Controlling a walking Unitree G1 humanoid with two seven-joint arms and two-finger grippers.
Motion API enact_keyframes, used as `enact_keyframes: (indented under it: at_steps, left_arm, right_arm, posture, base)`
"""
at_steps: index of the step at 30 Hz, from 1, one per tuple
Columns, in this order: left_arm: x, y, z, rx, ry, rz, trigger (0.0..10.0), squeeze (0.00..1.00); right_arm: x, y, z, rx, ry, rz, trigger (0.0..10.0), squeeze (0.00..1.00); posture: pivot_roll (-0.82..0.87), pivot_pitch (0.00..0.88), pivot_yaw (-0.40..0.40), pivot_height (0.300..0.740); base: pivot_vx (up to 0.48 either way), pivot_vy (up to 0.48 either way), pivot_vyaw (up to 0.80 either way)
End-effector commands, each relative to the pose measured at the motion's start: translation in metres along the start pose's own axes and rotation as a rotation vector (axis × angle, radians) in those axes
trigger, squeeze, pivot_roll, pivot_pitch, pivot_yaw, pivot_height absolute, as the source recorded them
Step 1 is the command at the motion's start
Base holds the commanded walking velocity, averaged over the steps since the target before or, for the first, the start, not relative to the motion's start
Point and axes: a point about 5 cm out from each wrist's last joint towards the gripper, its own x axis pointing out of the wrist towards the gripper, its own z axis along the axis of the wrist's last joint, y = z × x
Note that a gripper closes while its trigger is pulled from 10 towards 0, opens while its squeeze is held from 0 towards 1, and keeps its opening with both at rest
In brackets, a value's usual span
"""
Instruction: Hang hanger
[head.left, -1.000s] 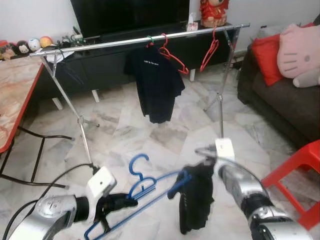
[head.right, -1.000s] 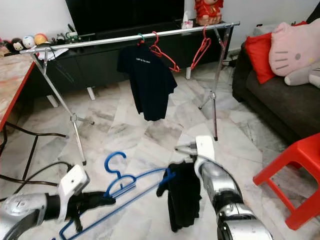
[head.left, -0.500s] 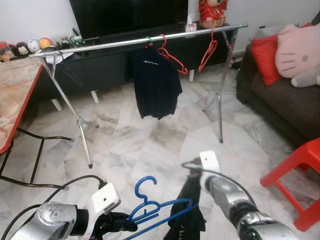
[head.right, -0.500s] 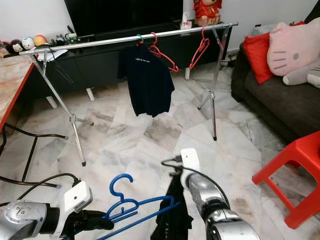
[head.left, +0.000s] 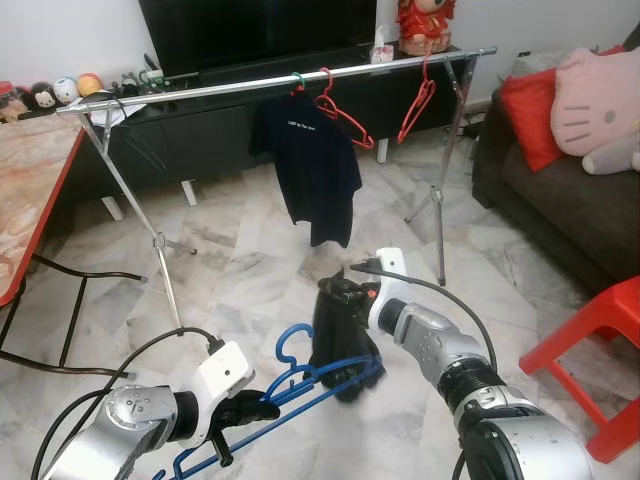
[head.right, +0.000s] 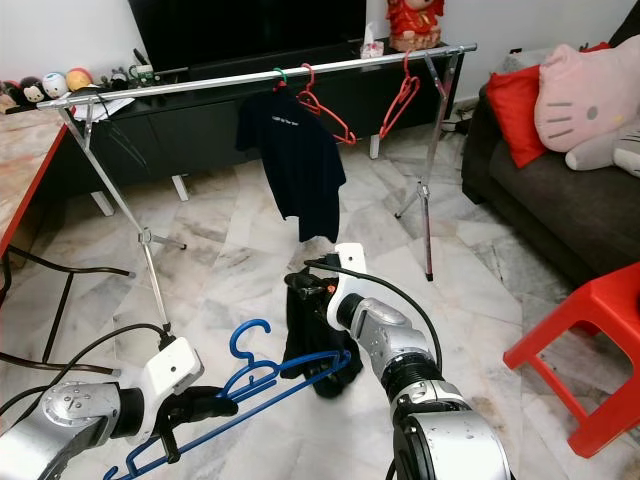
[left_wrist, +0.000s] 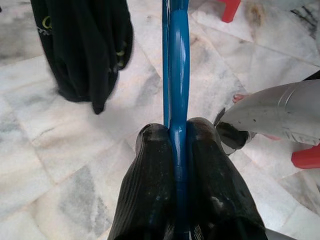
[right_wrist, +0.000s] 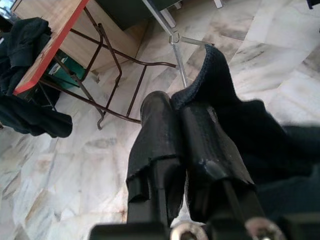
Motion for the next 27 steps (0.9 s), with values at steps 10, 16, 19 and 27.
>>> enact_keyframes:
  at_steps: [10,16,19,27]
  left_arm:
    - [-0.027,0.011,-0.039,-0.096,0.074,0.169,10.0,0.0]
    - [-0.02,0.037,-0.075,-0.204,0.142,0.486,10.0,0.0]
    - [-0.012,0.043,-0.094,-0.321,0.154,0.616,10.0,0.0]
    - [0.018,0.014,-0.159,-0.553,0.302,0.754,10.0,0.0]
  right_arm:
    - [-0.054,-0.068,-0.063,-0.183,0.255,-0.633,10.0,0.0]
    - [-0.075,-0.079,-0.091,-0.147,0.296,-0.736,10.0,0.0]
    - [-0.083,-0.08,-0.109,-0.131,0.345,-0.768,10.0,0.0]
    - [-0.124,-0.073,-0.185,-0.112,0.642,-0.805,10.0,0.0]
  posture:
    - [-0.06,0.0,0.057,0.74]
    - [-0.07,0.0,0.058,0.74]
    - [-0.07,0.0,0.058,0.74]
    - [-0.09,0.0,0.06,0.74]
  base:
    - [0.0,0.0,0.0]
    - [0.0,0.0,0.0]
    - [0.0,0.0,0.0]
    - [0.0,0.0,0.0]
